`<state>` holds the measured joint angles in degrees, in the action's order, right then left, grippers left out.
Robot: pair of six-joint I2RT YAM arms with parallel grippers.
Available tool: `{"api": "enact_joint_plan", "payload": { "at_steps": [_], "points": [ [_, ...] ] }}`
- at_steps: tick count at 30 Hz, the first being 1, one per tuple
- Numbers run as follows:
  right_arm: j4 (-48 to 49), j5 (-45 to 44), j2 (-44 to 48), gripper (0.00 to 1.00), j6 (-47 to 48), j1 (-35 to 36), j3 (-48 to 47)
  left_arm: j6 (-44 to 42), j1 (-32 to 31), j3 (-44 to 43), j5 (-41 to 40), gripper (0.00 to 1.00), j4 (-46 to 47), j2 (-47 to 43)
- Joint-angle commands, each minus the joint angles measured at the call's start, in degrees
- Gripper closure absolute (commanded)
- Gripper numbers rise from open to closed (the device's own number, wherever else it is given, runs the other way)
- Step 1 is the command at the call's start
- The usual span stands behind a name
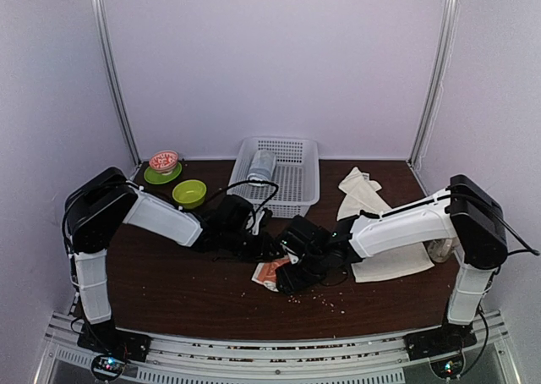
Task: Roll the towels
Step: Roll the towel from the center of the board.
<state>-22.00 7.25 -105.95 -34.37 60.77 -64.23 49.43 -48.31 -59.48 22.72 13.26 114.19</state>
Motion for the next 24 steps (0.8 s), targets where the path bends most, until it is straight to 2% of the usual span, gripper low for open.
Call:
{"api": "enact_joint_plan", "payload": {
  "at_steps": [1, 4, 9, 17, 24],
  "points": [
    [-1.7, 0.1, 5.3, 0.34, 0.5, -0.6, 2.2, 0.5, 0.3, 2.2, -2.8, 0.83, -3.5, 1.2],
    [1.9, 1.6, 10.5, 0.34, -2.4, -2.7, 5.2, 0.8, 0.3, 2.6, -3.4, 0.83, -3.6, 0.8],
    [12.6, 2.7, 15.6, 0.35, -12.9, -6.8, 12.7, 2.2, 0.2, 4.8, -4.9, 0.84, -2.4, -0.7],
    [24.6, 8.6, 8.2, 0.36, -21.9, -8.8, 13.8, 3.3, -0.5, 6.2, -5.9, 0.84, -1.2, -1.4],
    [24.8, 10.3, 2.4, 0.41, -22.1, -8.9, 11.1, 3.0, -0.6, 6.3, -5.8, 0.84, -1.2, -1.7]
  ]
}}
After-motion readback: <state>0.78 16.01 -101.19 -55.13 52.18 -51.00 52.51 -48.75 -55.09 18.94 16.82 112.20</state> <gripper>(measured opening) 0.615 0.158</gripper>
